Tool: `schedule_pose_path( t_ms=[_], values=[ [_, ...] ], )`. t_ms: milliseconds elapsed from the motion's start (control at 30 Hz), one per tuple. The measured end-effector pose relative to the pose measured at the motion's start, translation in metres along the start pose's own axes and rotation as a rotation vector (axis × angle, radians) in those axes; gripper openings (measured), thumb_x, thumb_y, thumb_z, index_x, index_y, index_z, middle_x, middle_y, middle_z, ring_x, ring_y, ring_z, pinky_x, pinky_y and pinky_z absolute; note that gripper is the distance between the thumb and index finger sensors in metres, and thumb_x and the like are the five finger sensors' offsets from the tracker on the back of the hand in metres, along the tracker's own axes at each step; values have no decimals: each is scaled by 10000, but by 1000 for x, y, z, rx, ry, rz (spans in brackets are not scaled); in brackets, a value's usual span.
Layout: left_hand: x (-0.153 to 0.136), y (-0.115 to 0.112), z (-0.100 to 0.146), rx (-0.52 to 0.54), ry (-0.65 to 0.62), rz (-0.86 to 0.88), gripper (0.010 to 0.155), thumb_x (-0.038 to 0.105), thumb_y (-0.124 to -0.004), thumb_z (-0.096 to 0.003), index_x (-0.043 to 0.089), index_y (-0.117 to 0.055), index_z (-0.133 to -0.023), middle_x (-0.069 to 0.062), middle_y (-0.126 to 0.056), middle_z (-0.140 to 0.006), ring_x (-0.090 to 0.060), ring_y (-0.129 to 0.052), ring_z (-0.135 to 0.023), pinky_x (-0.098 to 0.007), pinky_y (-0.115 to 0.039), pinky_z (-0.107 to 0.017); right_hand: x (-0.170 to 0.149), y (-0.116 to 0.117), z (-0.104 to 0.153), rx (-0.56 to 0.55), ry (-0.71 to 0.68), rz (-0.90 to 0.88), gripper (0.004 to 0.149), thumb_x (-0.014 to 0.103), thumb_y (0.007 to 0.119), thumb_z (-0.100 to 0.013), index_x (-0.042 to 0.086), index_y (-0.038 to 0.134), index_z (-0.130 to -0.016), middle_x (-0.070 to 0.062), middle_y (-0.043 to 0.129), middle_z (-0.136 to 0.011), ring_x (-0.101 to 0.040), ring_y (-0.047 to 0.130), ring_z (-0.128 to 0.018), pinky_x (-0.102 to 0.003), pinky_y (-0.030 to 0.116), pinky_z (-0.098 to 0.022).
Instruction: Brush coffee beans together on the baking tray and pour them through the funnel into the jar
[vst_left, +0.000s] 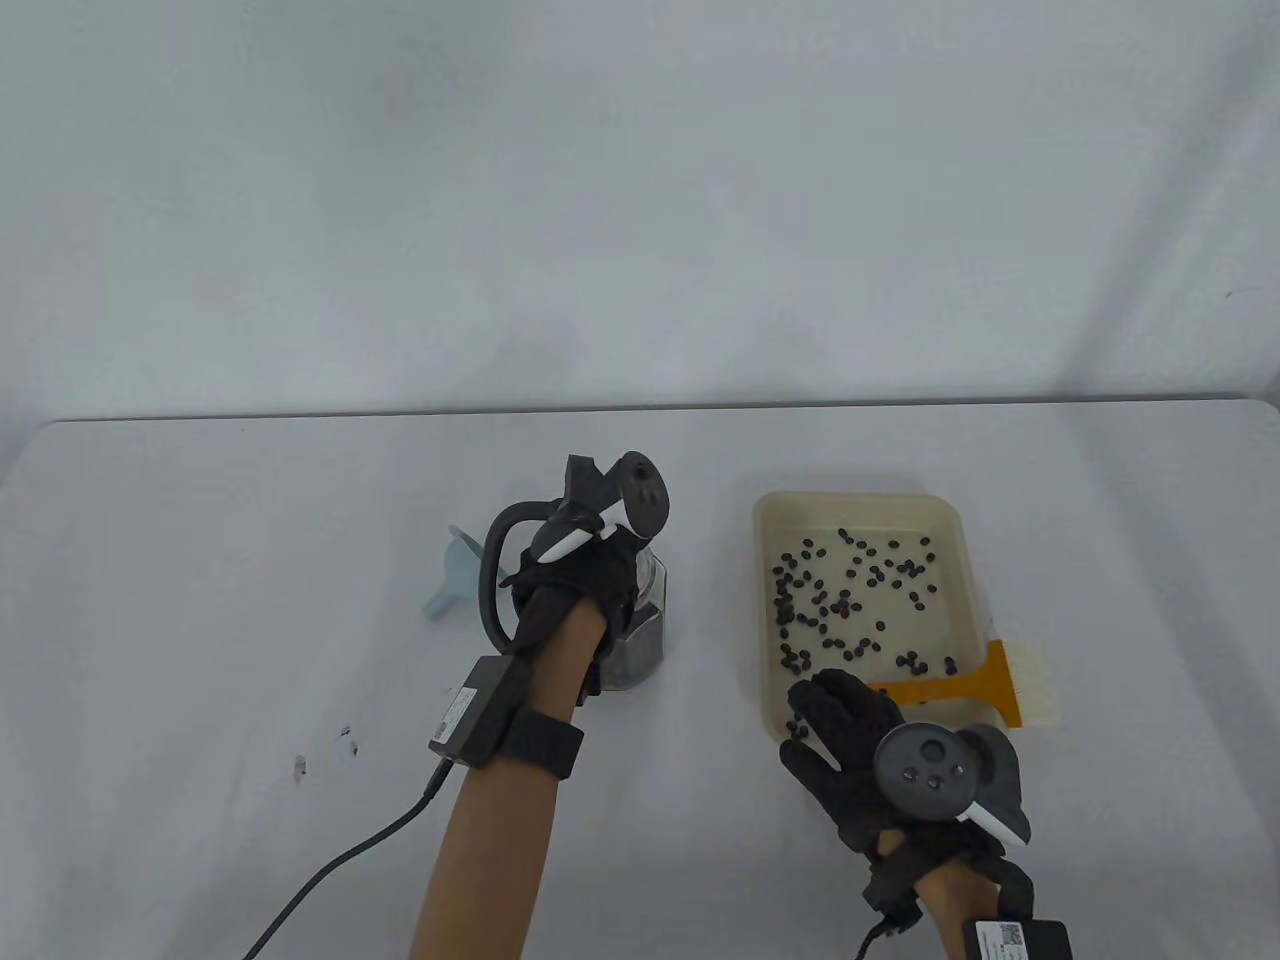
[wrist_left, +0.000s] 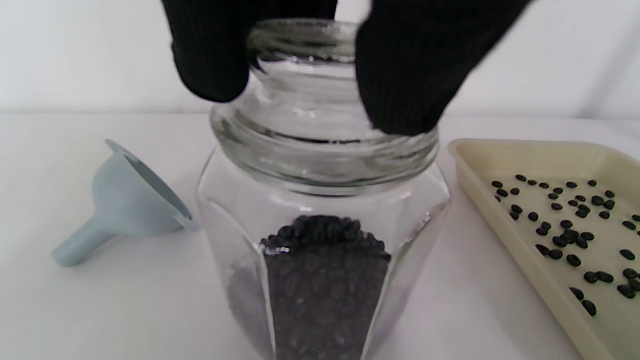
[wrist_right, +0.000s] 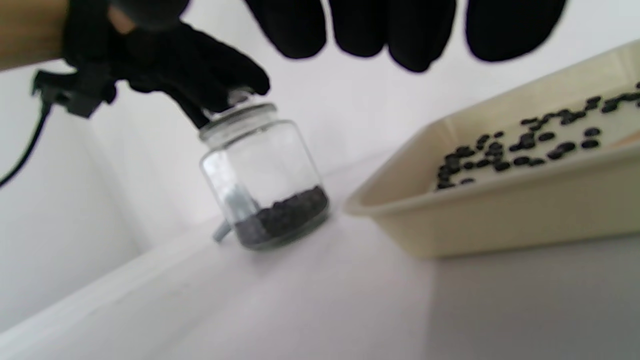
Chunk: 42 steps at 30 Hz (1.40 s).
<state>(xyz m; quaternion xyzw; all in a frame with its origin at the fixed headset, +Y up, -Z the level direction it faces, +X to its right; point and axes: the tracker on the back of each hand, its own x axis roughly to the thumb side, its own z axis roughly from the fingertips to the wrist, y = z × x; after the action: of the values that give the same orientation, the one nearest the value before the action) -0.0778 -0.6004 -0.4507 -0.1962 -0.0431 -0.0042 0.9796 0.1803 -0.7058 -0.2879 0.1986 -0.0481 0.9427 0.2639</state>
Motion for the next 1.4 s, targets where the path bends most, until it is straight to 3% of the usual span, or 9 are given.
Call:
schedule_pose_path(
  t_ms=[300, 933, 1233, 1400],
  values=[
    [2, 6, -19, -117, 47, 38, 662, 408, -956, -435, 454, -637, -1014, -128, -482, -1156, -423, -662, -1016, -496, -878, -590, -1, -2, 0, -16, -5, -20, 655, 558, 641, -504, 129, 668, -999, -257, 620, -1039, -513, 708, -872, -671, 683, -527],
    [1, 6, -19, -37, -12, 54, 652, 410, -985, -409, 423, -704, -997, -123, -571, -1130, -435, -724, -970, -506, -904, -557, -9, -3, -1, -3, 26, -42, 672, 574, 629, -506, 122, 671, -1000, -262, 629, -1036, -518, 715, -867, -673, 684, -525],
    [-8, 31, 26, 59, -86, 42, 655, 404, -986, -406, 413, -705, -997, -131, -577, -1125, -442, -728, -963, -510, -907, -549, -8, -3, -3, -1, 22, -38, 675, 573, 629, -505, 119, 663, -1004, -262, 629, -1036, -518, 715, -866, -673, 684, -523],
    [-12, 26, 60, 59, -156, -39, 659, 409, -988, -404, 410, -703, -999, -134, -583, -1120, -441, -738, -954, -504, -916, -540, -9, -3, -2, -5, 31, -35, 681, 572, 629, -505, 115, 649, -1009, -261, 631, -1035, -516, 716, -866, -672, 684, -524]
  ],
)
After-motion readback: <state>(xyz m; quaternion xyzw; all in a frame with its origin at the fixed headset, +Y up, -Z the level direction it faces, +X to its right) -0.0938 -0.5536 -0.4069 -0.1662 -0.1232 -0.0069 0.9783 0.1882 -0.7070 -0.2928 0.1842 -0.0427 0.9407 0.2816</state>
